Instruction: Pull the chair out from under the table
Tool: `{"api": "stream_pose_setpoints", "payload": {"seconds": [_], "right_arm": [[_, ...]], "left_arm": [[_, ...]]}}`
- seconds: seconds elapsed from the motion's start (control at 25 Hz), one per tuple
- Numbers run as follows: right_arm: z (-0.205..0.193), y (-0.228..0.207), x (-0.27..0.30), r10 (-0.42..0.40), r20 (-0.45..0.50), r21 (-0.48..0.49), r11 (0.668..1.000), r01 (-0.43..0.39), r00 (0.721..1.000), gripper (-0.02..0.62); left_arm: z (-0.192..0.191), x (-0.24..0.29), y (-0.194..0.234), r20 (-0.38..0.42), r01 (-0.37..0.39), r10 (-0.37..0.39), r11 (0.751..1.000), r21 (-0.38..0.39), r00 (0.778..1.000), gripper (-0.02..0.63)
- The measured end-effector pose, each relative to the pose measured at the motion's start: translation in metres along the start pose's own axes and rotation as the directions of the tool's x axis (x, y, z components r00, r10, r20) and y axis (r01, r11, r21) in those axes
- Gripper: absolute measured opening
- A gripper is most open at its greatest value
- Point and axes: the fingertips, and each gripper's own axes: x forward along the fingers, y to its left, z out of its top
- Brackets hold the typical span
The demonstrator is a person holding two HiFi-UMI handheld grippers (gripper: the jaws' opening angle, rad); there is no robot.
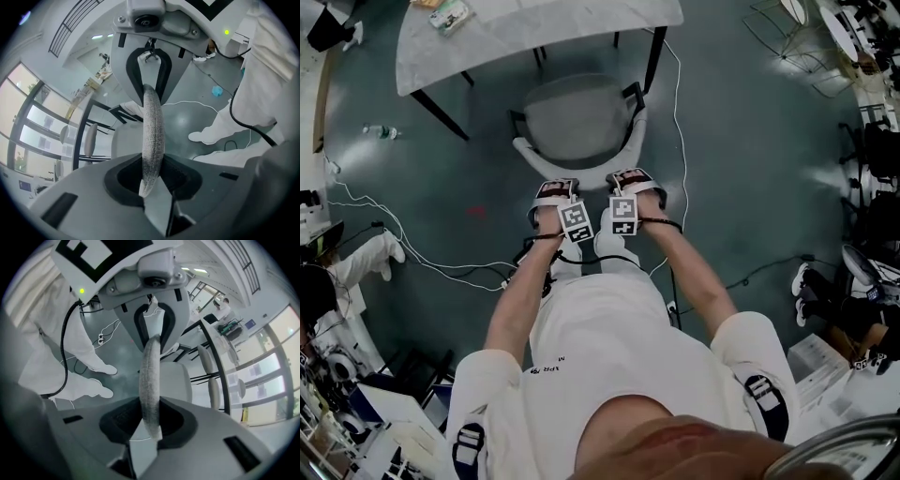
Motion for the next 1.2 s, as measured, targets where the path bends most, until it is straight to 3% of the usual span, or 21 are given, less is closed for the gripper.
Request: {"api": "stream_pose_setpoints", "payload": {"seconds": [0.72, 0.92, 1.08, 1.2], "right_arm": [[0.011, 0.061, -0.028, 0.068, 0.004, 0.03, 0.997, -0.068, 0.998, 0.092], [0.015, 0.071, -0.029, 0.114, 0.017, 0.023, 0.993, -0.114, 0.993, 0.094], [0.011, 0.071, -0.043, 0.102, 0.038, 0.101, 0.989, -0.105, 0.994, 0.101], [0.008, 0.066, -0.063, 0.079, 0.071, 0.175, 0.98, -0.09, 0.994, 0.07]], "left_arm": [[0.007, -0.029, -0.061, 0.03, 0.093, -0.092, 0.995, -0.043, 0.995, 0.097], [0.005, -0.033, -0.073, 0.037, 0.158, -0.156, 0.986, -0.055, 0.987, 0.098], [0.008, -0.048, -0.072, 0.055, 0.201, -0.197, 0.977, -0.07, 0.979, 0.098], [0.009, -0.065, -0.067, 0.102, 0.228, -0.214, 0.963, -0.144, 0.971, 0.085]]}}
